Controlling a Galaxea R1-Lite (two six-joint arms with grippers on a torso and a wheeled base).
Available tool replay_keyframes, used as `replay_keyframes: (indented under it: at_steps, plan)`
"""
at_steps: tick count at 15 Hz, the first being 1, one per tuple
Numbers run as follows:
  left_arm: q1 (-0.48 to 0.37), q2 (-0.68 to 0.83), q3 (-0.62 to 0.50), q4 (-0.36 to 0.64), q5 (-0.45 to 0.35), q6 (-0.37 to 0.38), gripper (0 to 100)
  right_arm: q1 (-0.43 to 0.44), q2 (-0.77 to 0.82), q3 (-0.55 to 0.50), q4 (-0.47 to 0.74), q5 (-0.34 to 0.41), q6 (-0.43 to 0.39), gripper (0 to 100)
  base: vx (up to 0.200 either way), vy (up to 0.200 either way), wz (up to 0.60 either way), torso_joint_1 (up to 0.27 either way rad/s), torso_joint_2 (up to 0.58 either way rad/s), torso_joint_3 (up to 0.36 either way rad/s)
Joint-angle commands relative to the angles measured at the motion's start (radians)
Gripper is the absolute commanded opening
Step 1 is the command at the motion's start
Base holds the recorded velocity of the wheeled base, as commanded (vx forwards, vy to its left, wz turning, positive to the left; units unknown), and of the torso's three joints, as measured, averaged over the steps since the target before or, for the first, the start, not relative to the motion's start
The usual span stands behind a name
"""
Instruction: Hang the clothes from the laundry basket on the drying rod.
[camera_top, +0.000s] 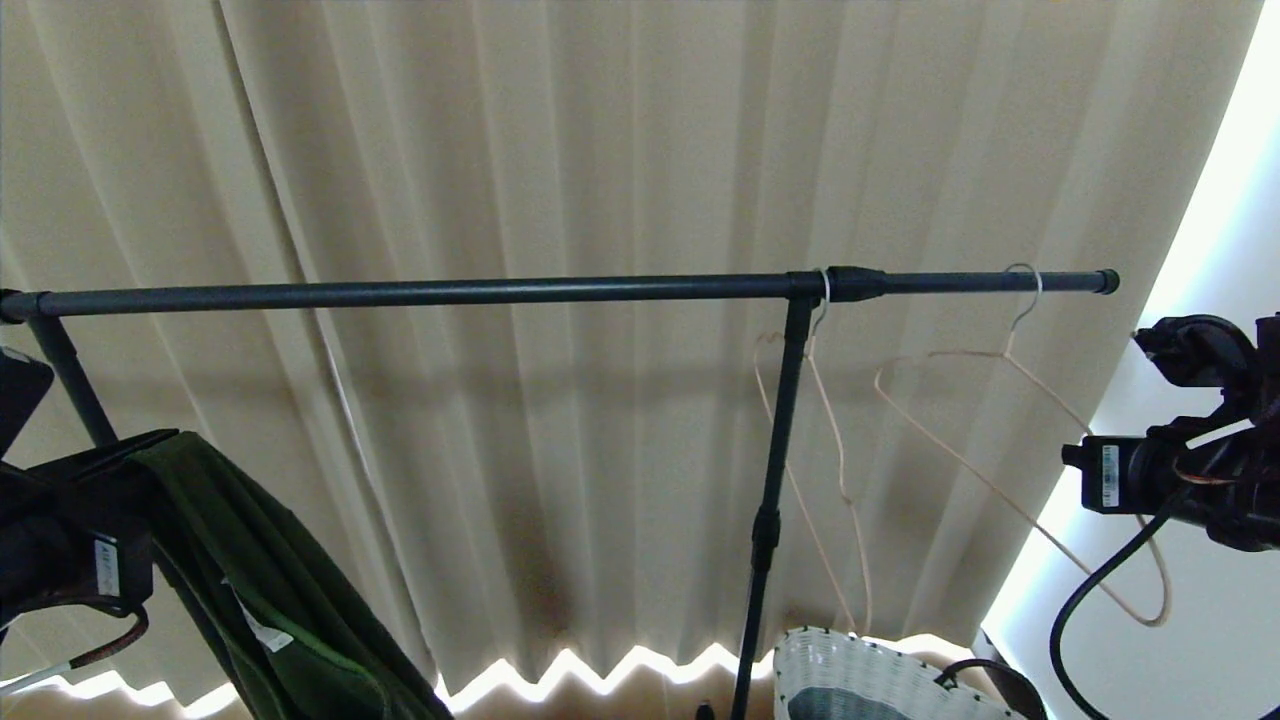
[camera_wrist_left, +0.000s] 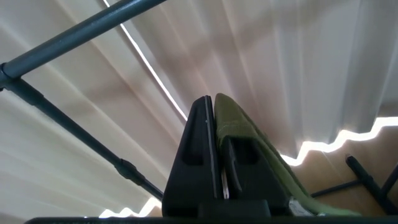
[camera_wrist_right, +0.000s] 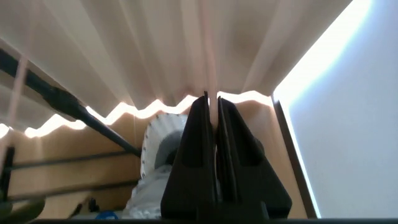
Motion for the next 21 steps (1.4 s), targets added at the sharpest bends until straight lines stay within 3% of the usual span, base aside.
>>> replay_keyframes:
  at_steps: [1, 7, 13, 21]
  plan:
    - [0.000, -0.002, 0.003, -0.001, 0.001, 0.000, 0, 0.002, -0.058, 0.006, -0.020, 0.001, 0.000, 0, 0.000, 0.000, 0.00, 0.000, 0.00, 0.000]
    - [0.000, -0.002, 0.003, -0.002, 0.001, 0.002, 0, 0.004, -0.135, 0.081, -0.112, 0.039, -0.006, 0, 0.000, 0.000, 0.00, 0.000, 0.00, 0.000]
    - [0.002, -0.001, 0.003, -0.002, 0.001, 0.005, 0, 0.004, -0.248, 0.145, -0.115, 0.044, -0.008, 0, 0.000, 0.000, 0.00, 0.000, 0.00, 0.000]
    - [0.003, -0.002, 0.015, -0.002, 0.003, 0.019, 0, 0.005, -0.416, 0.251, -0.114, 0.087, -0.051, 0, -0.200, 0.000, 0.00, 0.001, 0.00, 0.005]
